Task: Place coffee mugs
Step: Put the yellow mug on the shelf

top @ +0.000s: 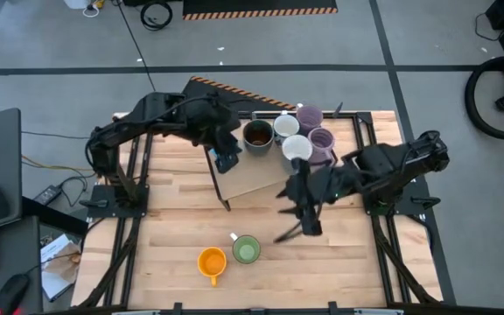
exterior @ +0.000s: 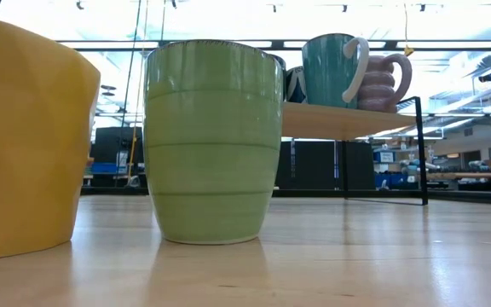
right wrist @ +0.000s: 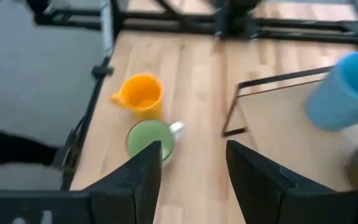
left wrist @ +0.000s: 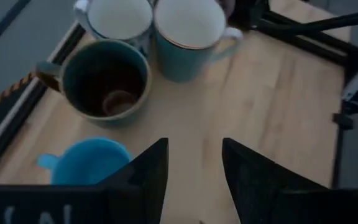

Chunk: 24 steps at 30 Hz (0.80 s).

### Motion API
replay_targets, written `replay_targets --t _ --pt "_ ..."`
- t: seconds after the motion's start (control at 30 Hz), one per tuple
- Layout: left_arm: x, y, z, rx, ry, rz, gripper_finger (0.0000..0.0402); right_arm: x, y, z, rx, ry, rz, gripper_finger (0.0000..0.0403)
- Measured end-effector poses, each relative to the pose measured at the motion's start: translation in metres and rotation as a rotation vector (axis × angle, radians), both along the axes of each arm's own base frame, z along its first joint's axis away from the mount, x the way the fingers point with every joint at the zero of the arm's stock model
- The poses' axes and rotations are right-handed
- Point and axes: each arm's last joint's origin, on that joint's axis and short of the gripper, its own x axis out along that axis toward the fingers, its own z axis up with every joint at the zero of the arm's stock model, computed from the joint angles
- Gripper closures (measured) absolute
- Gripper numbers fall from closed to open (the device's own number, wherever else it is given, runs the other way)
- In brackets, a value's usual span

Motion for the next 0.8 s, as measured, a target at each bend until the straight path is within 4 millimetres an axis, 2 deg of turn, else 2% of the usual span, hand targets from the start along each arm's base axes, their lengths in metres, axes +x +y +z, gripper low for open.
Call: replay_targets --t 0.13,0.43,0.57,0.8 --pt "0.001 -0.025 -0.002 -0.072 0.013 -0.063 0.0244 -0.003 0.007 -0.003 -0.003 0.035 0.048 0.0218" --pt "0.002 -0.106 -0.017 -0.081 0.07 -0.256 0.0245 -0.017 0.015 -0.003 -0.003 0.081 0.074 0.0218" --pt "-0.001 -0.143 -0.039 -0.108 0.15 -0.271 0.0249 -0.02 0.02 -0.003 0.02 0.079 0.051 0.0218" --pt "-0.01 -0.204 -0.085 -0.166 0.261 -0.311 0.0258 -0.022 0.022 -0.003 0.02 0.055 -0.097 0.0218"
